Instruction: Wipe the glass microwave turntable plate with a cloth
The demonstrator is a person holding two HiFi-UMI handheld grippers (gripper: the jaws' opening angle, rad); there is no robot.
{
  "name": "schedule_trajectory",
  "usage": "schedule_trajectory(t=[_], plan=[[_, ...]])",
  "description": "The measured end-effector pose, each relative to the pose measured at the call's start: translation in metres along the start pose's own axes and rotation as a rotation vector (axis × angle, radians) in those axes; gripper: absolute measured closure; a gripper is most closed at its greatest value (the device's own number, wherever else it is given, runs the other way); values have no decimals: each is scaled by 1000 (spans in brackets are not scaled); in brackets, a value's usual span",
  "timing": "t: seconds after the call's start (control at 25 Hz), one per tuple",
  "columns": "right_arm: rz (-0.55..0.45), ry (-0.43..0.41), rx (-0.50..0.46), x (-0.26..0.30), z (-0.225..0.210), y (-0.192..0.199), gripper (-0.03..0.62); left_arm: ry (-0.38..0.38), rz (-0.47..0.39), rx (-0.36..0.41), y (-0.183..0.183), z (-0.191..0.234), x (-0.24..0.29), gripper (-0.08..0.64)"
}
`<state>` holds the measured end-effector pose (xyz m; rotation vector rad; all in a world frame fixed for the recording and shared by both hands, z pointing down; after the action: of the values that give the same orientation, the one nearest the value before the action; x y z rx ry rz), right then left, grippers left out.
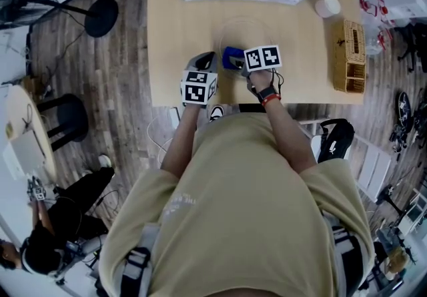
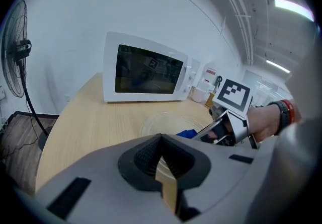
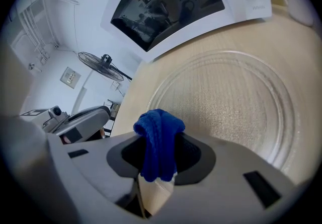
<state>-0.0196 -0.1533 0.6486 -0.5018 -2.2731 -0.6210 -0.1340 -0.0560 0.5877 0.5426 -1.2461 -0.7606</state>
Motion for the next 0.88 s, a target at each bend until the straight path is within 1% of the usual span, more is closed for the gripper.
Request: schedule_trajectory(t=[0.36, 0.64, 0.88], plan=[[-18, 16, 28, -16, -17, 3, 457, 40, -1, 21, -8, -16, 16, 541], [-37, 24, 48, -27, -29, 5, 457, 51, 13, 29, -6, -24, 23, 541], [-56, 34, 72, -37, -39, 8, 457, 75, 23, 38, -7, -32, 30, 541]])
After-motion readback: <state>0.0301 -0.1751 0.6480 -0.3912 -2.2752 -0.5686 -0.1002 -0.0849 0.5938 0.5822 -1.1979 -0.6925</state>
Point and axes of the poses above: the fingertips, and each gripper's own axes: x forward along the fingers, z to its left, y out of its underside, the point moved 7 cm from there along -x, backward along the fingers
